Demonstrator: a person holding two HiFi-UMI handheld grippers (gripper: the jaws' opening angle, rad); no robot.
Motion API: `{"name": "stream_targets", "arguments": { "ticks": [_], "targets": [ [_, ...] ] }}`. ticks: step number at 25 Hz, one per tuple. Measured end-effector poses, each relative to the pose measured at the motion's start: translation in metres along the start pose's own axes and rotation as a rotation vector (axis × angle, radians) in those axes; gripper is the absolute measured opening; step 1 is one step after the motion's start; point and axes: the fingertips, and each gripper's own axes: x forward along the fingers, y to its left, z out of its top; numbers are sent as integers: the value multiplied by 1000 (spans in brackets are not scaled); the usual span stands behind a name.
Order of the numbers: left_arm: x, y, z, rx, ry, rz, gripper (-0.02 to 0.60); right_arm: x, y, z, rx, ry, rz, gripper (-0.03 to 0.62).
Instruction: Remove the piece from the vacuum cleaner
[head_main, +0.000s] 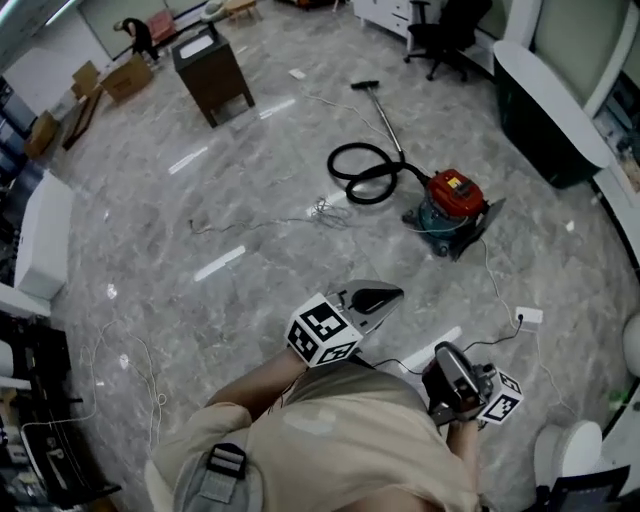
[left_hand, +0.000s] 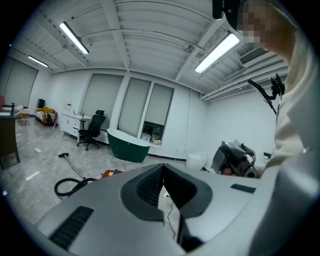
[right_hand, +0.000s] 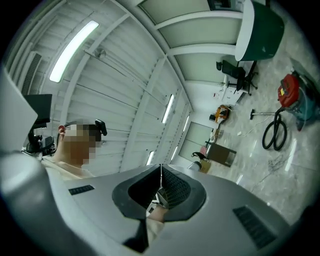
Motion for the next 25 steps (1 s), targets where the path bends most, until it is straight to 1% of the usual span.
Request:
{"name": "stream_targets", "arguments": {
  "ticks": [3, 6, 9, 12, 14, 16, 19, 25],
  "targets": [
    [23, 29, 3, -11, 12, -75, 5, 14, -22, 20, -38, -61, -69, 5],
    [43, 59, 6, -24, 34, -145, 5, 34, -43, 33, -62, -82, -125, 5],
    [58, 88, 14, -20, 46, -212, 5, 55, -61, 48, -89, -104, -170, 5],
    [62, 106, 22, -22, 63, -322, 5, 73, -76, 58, -100, -168, -211, 5],
    [61, 120, 25, -44, 76, -379, 5, 88, -88, 63, -92, -185, -227, 5],
    [59, 139, 27, -67, 77, -395, 5, 105, -100, 67, -78, -176, -236, 5],
    [52, 165, 25, -89, 72, -392, 5, 125, -115, 71, -67, -162, -261, 5],
    [42, 208, 22, -132, 44, -357, 5, 159, -140, 75, -47, -129, -298, 5]
  ]
}}
